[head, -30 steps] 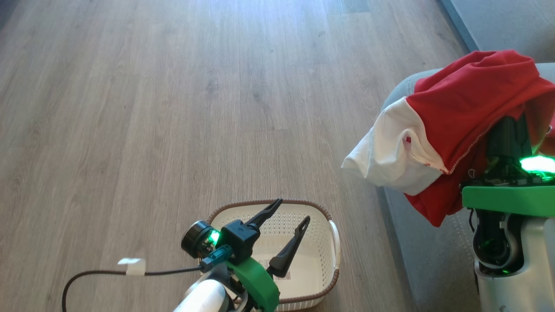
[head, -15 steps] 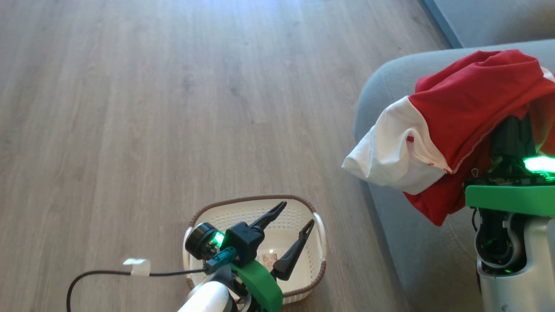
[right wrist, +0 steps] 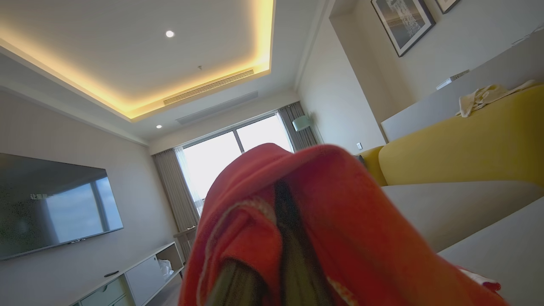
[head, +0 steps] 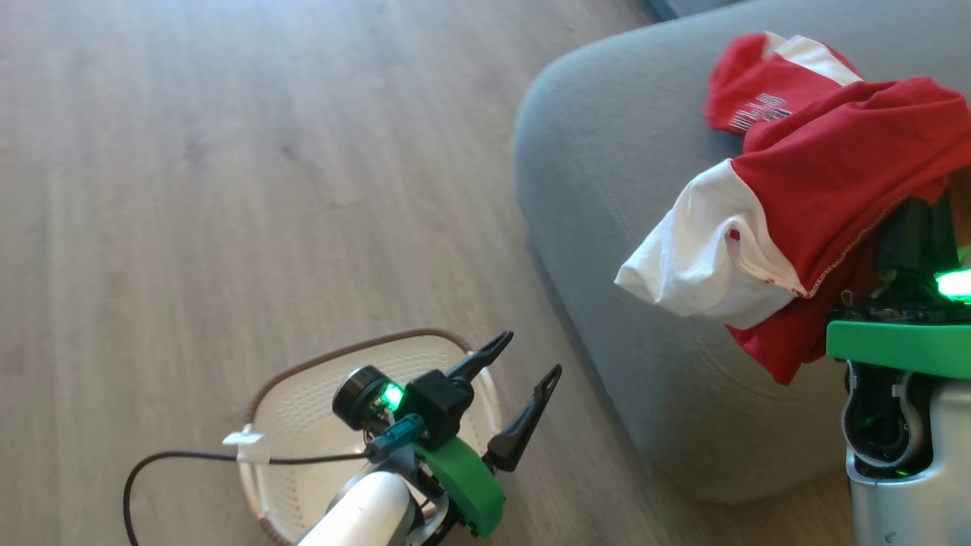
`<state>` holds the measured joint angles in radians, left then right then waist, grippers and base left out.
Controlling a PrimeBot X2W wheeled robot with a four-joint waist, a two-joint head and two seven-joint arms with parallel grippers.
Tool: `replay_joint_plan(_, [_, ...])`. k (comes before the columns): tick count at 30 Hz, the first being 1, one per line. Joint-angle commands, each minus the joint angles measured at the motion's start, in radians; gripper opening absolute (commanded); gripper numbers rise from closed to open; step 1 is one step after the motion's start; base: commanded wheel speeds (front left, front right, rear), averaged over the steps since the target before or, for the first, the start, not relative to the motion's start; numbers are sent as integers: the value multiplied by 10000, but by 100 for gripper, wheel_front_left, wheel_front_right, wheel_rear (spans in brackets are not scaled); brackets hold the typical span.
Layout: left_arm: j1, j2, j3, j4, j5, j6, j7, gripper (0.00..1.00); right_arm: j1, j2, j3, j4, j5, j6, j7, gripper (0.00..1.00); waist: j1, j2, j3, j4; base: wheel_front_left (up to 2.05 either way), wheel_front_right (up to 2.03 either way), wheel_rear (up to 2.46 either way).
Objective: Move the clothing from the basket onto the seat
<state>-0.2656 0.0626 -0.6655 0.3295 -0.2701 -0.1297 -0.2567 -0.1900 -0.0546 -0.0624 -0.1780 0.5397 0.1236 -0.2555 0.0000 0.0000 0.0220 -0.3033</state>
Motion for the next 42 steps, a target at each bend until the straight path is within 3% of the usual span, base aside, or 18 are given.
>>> replay_joint_plan(1, [-519, -76, 253, -367, 27, -9, -51, 100, -206, 43, 185, -422, -93, 71, -63, 0, 0, 0, 297, -652, 0, 0, 0])
replay_joint_plan(11, [-884, -91, 72, -319, 68, -9, -51, 100, -74, 43, -298, -616, -200, 71, -63, 0, 0, 0, 870, -2296, 0, 0, 0])
replay_joint_plan(21, [-1608, -103, -1103, -18, -305, -9, -51, 100, 547, 43, -1538, -1211, -61, 71, -63, 0, 0, 0, 1295, -2561, 0, 0, 0])
replay_joint_plan(28, [-1779, -110, -1304, 39, -451, -10, -51, 100, 692, 43, -1895, -1258, -88, 71, -63, 0, 0, 0, 1333, -2576, 0, 0, 0])
replay_joint_plan(35, [-1738, -44, -1139, 15, -385, -10, -51, 100, 297, 43, -2332, 107, -787, 71, -63, 0, 0, 0, 1601, -2575, 0, 0, 0])
replay_joint_plan(42, [-1840, 255, -763, -26, -110, -10, -51, 100, -1794, -520, -2326, 1628, -1434, 71, -63, 0, 0, 0, 2487, -2646, 0, 0, 0])
